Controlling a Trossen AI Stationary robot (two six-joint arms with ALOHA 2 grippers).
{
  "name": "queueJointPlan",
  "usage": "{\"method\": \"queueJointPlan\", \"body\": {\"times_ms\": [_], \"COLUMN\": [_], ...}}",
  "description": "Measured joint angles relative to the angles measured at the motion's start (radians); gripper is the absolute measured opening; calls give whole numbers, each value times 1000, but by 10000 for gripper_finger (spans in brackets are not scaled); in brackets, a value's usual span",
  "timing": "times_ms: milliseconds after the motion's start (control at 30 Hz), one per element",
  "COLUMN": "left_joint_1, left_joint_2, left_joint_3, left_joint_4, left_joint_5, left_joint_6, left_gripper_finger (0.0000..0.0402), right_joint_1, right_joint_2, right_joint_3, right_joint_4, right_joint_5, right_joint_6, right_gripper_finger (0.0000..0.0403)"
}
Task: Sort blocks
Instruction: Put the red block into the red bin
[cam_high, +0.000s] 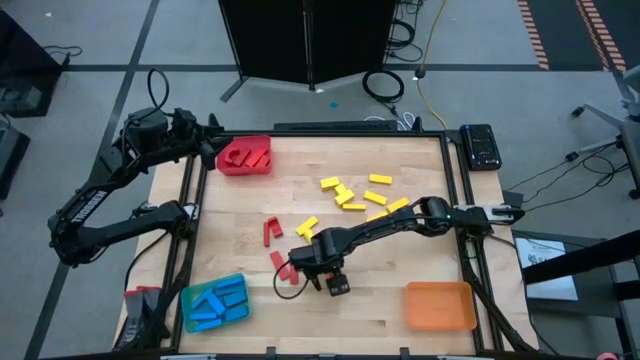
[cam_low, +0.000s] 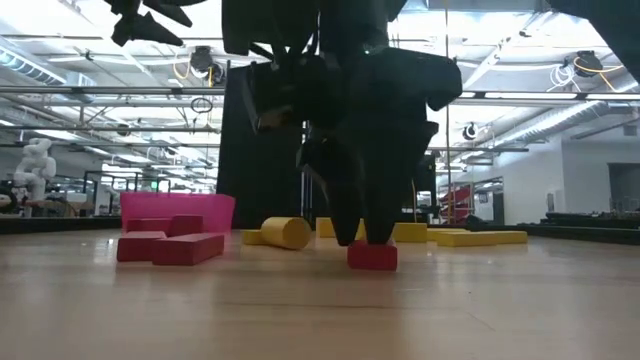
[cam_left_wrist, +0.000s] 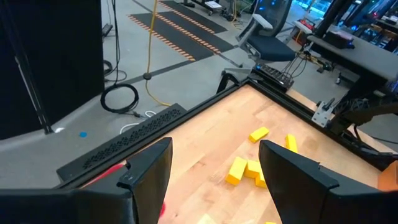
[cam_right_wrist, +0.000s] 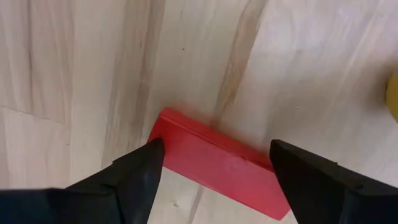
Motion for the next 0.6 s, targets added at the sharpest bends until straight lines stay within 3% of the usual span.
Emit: {"method": "queueJointPlan", "body": {"times_ms": [133,300,467,600], "left_joint_1": [0,0,0,0], "left_joint_2": [0,0,1,1], "left_joint_3": [0,0,0,0], "left_joint_4": [0,2,4,4], "left_joint_5": [0,0,-1,-1], "left_joint_6": [2,3,2,0], "left_gripper_finger": [246,246,246,246], "right_joint_1": [-17,-52,-64,-47], "right_joint_2": [-2,14,4,8], "right_joint_3": [17,143,290,300], "right_joint_4": [3,22,-30,-64], "right_joint_5": [-11,5,-9,-6], "right_joint_6": [-27,-45,-204,-362], "right_gripper_finger": [293,293,293,293]}}
